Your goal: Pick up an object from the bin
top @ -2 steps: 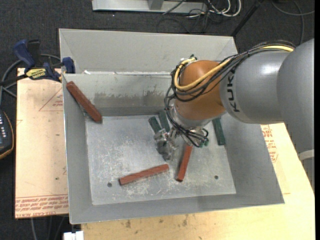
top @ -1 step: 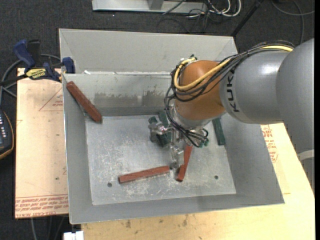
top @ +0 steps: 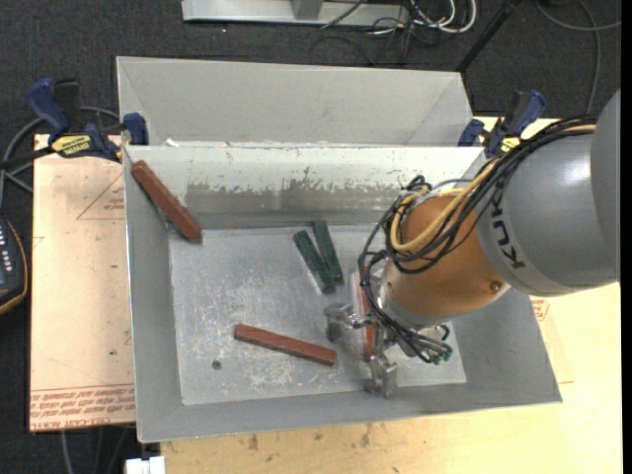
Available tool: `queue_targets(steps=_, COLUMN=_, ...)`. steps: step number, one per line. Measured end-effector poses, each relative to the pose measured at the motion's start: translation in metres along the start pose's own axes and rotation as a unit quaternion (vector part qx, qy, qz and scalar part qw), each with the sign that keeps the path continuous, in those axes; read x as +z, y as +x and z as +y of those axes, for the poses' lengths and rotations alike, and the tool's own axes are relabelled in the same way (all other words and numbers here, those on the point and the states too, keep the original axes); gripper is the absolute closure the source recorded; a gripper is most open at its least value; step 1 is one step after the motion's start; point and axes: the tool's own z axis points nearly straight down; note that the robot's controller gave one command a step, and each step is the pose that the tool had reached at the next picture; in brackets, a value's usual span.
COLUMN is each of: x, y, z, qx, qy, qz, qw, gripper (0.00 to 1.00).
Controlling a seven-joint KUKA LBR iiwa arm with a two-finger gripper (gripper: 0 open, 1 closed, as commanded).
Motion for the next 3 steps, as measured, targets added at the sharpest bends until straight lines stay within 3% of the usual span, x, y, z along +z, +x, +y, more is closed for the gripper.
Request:
queue_targets(steps=1, x=0.002, y=-0.090, z=0.061, qx=0.034, qy=-0.003, qz=0.0011, qw=0.9994, gripper=0.00)
queue_targets(steps=2, x=-0.023, y=-0.128, z=0.060, qx=0.076, qy=-0.001, qz=0.0015, qw=0.9971, gripper=0.00)
queue_targets(steps=3, x=-0.033, y=-0.070, z=0.087, qx=0.049, qy=-0.002, qz=0.0073, qw=0.9988, gripper=0.00)
